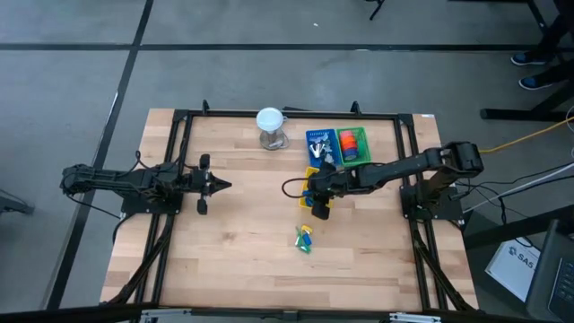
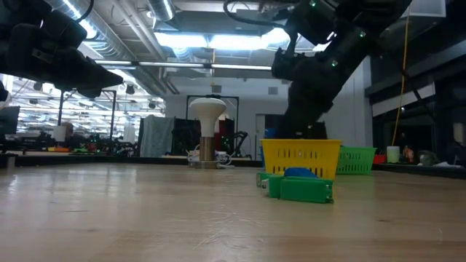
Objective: Pick and place Stapler, Stapler remover, tape
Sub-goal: Put the blue stapler into the yellow bin
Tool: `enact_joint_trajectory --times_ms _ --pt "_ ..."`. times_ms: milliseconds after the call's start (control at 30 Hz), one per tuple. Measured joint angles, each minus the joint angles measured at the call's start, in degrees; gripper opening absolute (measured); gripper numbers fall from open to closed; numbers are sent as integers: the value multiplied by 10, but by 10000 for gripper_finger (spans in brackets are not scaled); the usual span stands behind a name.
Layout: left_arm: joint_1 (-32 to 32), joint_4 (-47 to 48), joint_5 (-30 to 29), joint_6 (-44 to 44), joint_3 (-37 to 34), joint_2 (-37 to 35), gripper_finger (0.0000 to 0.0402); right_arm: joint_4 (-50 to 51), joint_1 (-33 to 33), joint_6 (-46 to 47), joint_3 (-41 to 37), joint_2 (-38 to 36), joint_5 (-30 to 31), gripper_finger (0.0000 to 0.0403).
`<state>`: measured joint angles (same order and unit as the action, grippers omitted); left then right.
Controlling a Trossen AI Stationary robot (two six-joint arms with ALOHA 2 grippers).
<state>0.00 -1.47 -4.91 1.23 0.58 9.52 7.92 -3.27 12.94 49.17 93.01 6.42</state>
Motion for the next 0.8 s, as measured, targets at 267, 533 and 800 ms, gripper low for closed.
enact_joint_trajectory --times_ms 267,533,800 --pt "0 0 0 0 0 0 1 0 -2 17 0 4 0 75" --pt "0 0 0 0 0 0 1 0 -3 20 0 4 0 100" --pt "0 0 0 0 0 0 1 0 -3 21 0 4 -5 102"
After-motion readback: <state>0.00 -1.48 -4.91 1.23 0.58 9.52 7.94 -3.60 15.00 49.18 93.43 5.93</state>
